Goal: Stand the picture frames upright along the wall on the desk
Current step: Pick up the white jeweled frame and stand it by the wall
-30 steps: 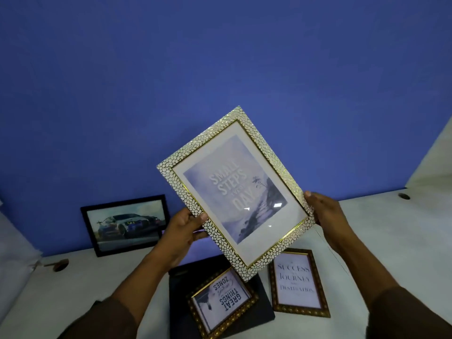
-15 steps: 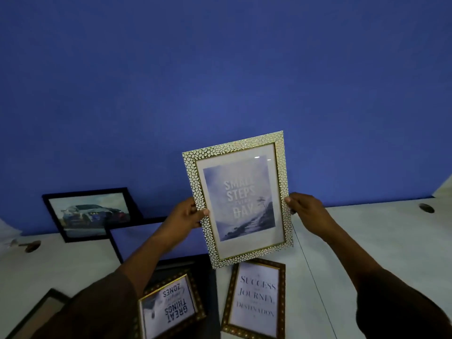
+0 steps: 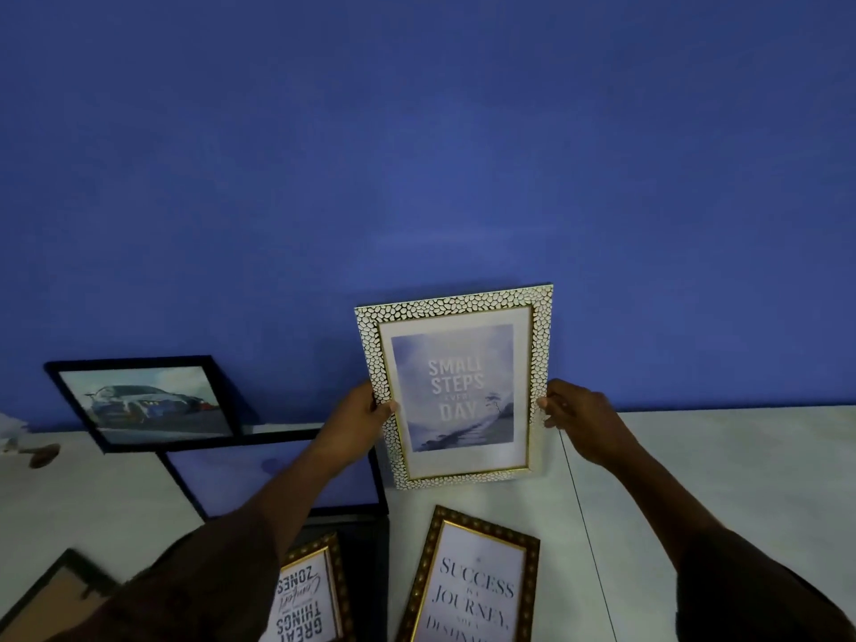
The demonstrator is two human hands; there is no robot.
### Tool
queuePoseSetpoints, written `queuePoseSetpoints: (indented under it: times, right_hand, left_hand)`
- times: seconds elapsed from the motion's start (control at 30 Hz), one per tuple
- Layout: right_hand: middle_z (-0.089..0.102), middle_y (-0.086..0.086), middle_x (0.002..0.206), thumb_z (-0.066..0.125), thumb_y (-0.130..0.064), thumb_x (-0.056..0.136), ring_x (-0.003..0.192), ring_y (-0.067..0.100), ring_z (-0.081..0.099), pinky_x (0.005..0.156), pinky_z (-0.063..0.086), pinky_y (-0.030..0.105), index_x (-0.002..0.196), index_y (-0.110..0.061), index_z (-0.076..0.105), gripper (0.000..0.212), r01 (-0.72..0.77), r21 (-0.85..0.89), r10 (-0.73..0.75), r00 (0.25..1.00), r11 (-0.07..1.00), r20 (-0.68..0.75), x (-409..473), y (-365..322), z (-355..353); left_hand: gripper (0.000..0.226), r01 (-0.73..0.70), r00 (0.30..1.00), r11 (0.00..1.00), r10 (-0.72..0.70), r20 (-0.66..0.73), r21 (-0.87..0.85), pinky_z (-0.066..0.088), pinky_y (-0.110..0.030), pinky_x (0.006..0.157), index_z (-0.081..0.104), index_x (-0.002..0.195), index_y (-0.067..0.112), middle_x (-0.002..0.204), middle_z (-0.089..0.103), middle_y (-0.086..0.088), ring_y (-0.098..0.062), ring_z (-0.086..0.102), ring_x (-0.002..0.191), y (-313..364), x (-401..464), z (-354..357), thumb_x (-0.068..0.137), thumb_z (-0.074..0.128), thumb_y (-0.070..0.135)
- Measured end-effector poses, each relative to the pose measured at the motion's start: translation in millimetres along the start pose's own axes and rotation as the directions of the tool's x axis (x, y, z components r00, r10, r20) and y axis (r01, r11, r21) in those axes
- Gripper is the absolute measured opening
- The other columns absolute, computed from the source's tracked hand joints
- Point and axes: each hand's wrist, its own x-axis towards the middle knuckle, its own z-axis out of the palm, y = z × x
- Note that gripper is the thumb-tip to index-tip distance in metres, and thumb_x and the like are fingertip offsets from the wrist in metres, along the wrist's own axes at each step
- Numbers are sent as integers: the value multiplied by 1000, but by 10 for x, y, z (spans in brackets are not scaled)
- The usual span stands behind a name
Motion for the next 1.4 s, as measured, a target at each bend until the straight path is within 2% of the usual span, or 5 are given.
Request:
queuePoseSetpoints:
  times: [0.5, 0.87, 1.07, 1.27, 1.4]
  right_hand:
    - [74, 10, 112, 55, -19, 102, 88, 24, 77, 79, 63, 44, 102, -18, 60, 5, -62, -24, 62, 998, 998, 11, 702, 598, 241]
    - [78, 6, 106, 59, -29, 100, 89, 20, 76, 77, 56, 31, 105, -17, 63, 14, -161, 36, 163, 986, 986, -34, 736, 651, 323]
    - [71, 5, 122, 64, -39, 96, 106, 24, 70, 86, 46, 29, 128, -18, 60, 39, -277, 70, 282, 957, 958, -75, 347, 639, 461]
    - [75, 5, 112, 67, -44, 92, 100, 22, 72, 89, 54, 33, 125, -20, 62, 41, -393, 118, 395, 919, 912, 13, -527, 745, 874]
    - [76, 4, 102, 69, -44, 90, 100, 24, 72, 86, 56, 34, 119, -23, 63, 37, -498, 80, 489, 865, 863, 116, -1232, 894, 1316]
  left_hand:
    - [32, 230, 973, 965, -232, -2, 127, 53, -51, 101, 64, 127, 14, 128, 69, -10, -31, 65, 115, -283, 989, 412, 97, 55, 8]
    - [39, 309, 951, 938, -304, -53, 156, 45, -30, 89, 57, 136, 15, 132, 64, -6, -30, 62, 117, -287, 981, 559, 97, 56, 13]
    - [49, 408, 908, 910, -413, -68, -76, 53, -41, 97, 53, 133, 15, 127, 67, -5, -27, 64, 110, -312, 734, 743, 88, 66, 31]
    - [57, 461, 886, 886, -457, 81, -49, 43, -29, 100, 43, 143, 17, 136, 56, 5, -18, 54, 118, -434, -73, 1074, 93, 66, 34]
    - [76, 605, 788, 793, -609, 87, 72, 43, -32, 104, 32, 154, 10, 151, 46, -11, -28, 51, 132, -849, -608, 1304, 94, 66, 41]
